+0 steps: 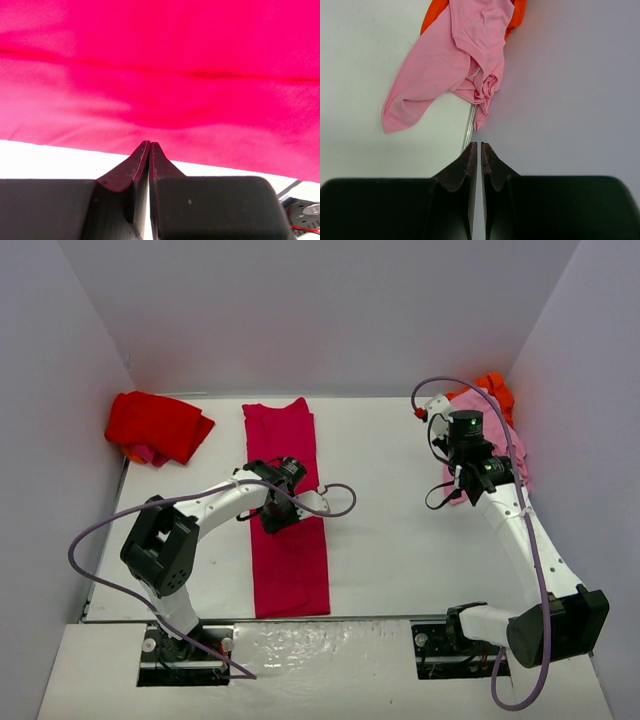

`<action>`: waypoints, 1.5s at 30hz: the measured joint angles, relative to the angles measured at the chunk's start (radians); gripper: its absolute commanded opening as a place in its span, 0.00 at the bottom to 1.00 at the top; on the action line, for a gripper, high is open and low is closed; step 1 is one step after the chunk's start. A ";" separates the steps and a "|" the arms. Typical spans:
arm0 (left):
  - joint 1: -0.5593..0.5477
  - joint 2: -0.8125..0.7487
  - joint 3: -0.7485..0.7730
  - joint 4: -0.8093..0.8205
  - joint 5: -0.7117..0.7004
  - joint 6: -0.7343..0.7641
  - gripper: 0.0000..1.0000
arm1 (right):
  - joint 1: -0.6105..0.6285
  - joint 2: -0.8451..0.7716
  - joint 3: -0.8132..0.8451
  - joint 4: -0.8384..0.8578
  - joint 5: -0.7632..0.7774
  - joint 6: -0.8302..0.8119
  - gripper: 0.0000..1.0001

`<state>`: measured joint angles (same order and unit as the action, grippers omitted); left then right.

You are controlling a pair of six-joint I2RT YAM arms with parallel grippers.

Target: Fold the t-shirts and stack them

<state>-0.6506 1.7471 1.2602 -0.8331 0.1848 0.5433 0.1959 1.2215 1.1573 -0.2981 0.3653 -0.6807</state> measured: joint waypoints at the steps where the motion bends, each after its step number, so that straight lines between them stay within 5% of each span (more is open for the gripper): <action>1: 0.010 -0.013 0.000 -0.001 -0.006 0.002 0.00 | 0.000 -0.005 -0.003 -0.001 0.000 0.000 0.07; 14: 0.158 -0.011 0.145 -0.006 -0.049 0.010 0.00 | 0.000 -0.038 -0.005 0.000 0.000 -0.004 0.07; 28: 0.272 0.432 0.492 -0.136 0.022 0.083 0.00 | 0.000 -0.039 -0.005 -0.005 -0.006 -0.003 0.08; 40: 0.357 0.724 1.001 -0.294 0.055 0.111 0.00 | 0.002 -0.040 -0.005 -0.015 -0.004 0.001 0.07; 45: 0.366 0.758 1.067 -0.308 0.058 0.112 0.00 | 0.009 -0.039 -0.005 -0.022 0.004 0.004 0.07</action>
<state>-0.2849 2.5051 2.3269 -1.1409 0.2423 0.6556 0.2045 1.1823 1.1519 -0.3197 0.3696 -0.6767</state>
